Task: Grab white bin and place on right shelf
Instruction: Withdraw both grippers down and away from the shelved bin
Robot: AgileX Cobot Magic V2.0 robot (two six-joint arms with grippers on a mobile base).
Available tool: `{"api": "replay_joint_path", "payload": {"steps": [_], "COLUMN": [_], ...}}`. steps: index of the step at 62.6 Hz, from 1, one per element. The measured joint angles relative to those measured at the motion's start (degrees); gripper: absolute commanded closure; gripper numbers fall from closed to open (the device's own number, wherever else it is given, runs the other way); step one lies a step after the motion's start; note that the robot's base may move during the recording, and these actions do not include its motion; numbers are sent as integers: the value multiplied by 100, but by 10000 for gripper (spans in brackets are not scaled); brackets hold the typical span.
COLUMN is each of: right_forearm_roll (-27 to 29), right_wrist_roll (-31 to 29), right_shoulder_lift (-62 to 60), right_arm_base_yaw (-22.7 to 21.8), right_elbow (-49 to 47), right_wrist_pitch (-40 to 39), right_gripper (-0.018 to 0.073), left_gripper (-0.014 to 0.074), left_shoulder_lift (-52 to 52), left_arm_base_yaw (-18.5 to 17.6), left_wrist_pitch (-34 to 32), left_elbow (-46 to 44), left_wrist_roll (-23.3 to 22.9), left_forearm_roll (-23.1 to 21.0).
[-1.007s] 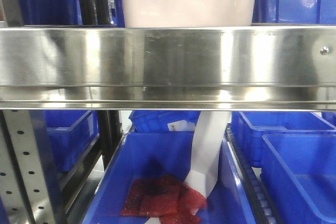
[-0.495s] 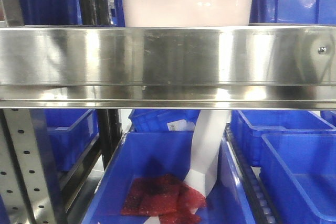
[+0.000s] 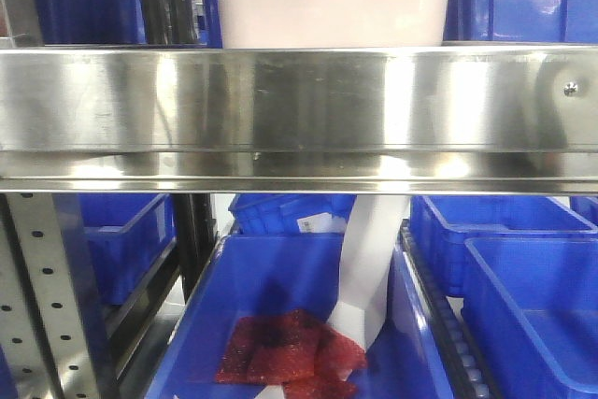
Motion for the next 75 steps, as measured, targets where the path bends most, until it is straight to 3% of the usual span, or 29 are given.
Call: {"api": "replay_joint_path", "payload": {"steps": [13,27,49,75], "right_forearm_roll": [-23,-45,168,184], "right_wrist_roll": [47,57,57,57], "right_shoulder_lift": [-1291,-2994,-3416,-3416], "right_arm_base_yaw": [0,0,0,0], "right_elbow": [988,1425,1425,1458], "right_wrist_pitch": [-354,-421,-674,-713], "right_gripper": [489,489,489,489], "left_gripper": [713,713,713,713], "left_shoulder_lift": [-1291,-2320,-2941,-2941], "left_arm_base_yaw": [0,0,-294,-308], "left_wrist_pitch": [-1668,-2785,-3084,-3151], "left_elbow": [1902,3117,3146,3168], "left_wrist_roll": [51,63,63,75], "left_forearm_roll": [0,0,-10,-10]}}
